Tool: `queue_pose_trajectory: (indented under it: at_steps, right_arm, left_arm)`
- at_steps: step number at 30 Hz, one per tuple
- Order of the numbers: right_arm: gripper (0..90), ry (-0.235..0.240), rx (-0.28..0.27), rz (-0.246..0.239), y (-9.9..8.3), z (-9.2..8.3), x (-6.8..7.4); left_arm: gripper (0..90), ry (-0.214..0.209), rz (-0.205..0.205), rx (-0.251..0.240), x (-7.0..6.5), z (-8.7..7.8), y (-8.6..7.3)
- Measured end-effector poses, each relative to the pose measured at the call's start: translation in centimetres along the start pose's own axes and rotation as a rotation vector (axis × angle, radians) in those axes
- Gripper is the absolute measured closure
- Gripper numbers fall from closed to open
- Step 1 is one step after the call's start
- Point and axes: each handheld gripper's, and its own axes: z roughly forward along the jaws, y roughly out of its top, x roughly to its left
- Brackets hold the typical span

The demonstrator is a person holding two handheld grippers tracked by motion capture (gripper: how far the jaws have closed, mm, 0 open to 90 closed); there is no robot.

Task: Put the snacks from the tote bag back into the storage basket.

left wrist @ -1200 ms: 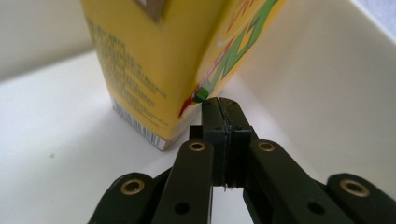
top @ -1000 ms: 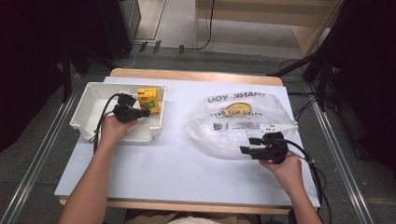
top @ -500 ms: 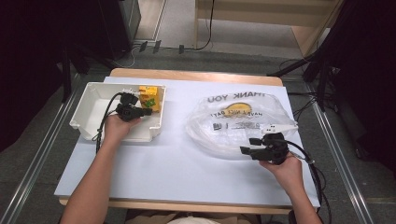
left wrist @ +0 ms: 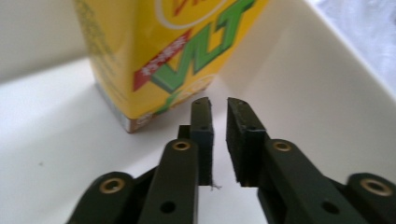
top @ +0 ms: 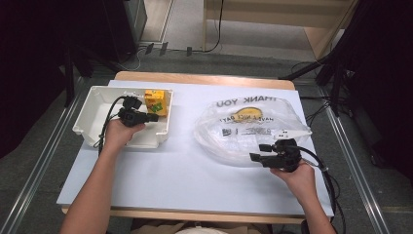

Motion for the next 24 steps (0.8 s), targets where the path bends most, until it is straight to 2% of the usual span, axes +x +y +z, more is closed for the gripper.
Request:
queue_pose_trajectory:
  at_steps: [3,5,10,17,21,24]
  right_arm:
    - [41.6,0.001,-0.003,0.0,0.0,0.0,0.0]
    - [41.6,0.0,-0.002,-0.002,0.0,0.0,0.0]
    - [41.6,-0.008,0.0,-0.01,0.0,0.0,0.0]
    - [41.6,-0.008,0.001,-0.013,0.1,0.1,0.0]
    - [41.7,-0.009,0.001,-0.015,0.1,0.1,0.0]
    - [41.7,-0.025,0.012,-0.031,0.2,0.2,0.0]
  left_arm:
    - [73.4,-0.02,-0.001,0.008,-0.5,-0.4,0.1]
    - [71.4,-0.021,0.016,0.015,-0.8,-0.6,0.2]
    - [63.1,-0.041,0.0,0.012,-1.4,-1.1,0.3]
    - [56.5,-0.067,-0.005,0.007,-2.2,-2.1,0.7]
    - [53.3,-0.076,0.011,0.007,-2.9,-2.5,0.9]
    - [51.3,-0.064,0.027,0.013,-3.5,-2.6,1.0]
